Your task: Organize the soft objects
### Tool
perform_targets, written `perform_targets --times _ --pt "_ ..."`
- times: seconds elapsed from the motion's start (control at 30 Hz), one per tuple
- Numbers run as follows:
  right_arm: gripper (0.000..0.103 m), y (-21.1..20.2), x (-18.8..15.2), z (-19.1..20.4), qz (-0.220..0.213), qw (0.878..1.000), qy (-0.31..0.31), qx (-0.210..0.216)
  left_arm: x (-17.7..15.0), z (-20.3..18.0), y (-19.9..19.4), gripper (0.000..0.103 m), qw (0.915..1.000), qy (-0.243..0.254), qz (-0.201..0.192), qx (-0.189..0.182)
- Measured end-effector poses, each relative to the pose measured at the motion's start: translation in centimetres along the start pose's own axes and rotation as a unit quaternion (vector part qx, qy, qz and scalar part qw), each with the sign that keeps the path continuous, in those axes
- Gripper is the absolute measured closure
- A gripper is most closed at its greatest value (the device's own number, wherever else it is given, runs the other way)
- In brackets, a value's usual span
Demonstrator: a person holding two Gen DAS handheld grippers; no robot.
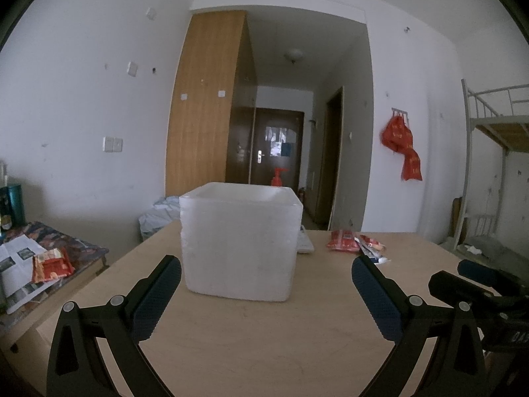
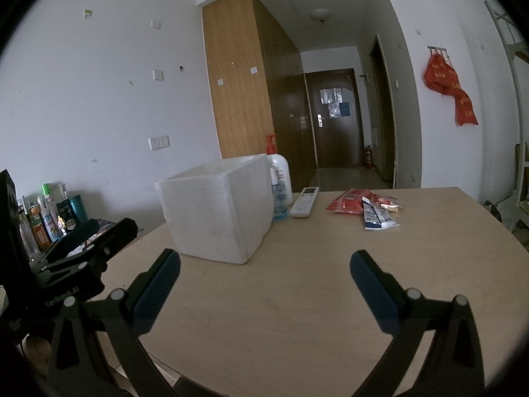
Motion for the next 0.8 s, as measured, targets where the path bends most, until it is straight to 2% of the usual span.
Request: perform_targets --times 0.8 --pt "0.0 0.15 -0.25 0.02 0.007 1.0 -0.002 0.002 -0.08 -0.04 -0.2 0.0 1.0 0.006 0.0 -0.001"
Point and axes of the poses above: each gripper's, at about its wrist camera, not at the fingertips, and y roughly the way its jaws point, z to its left, x to its top, the point moved 4 cm from there along y, roughly the way its jaws point, and after that the axes turned 12 degrees about z, right-handed, at the moved point
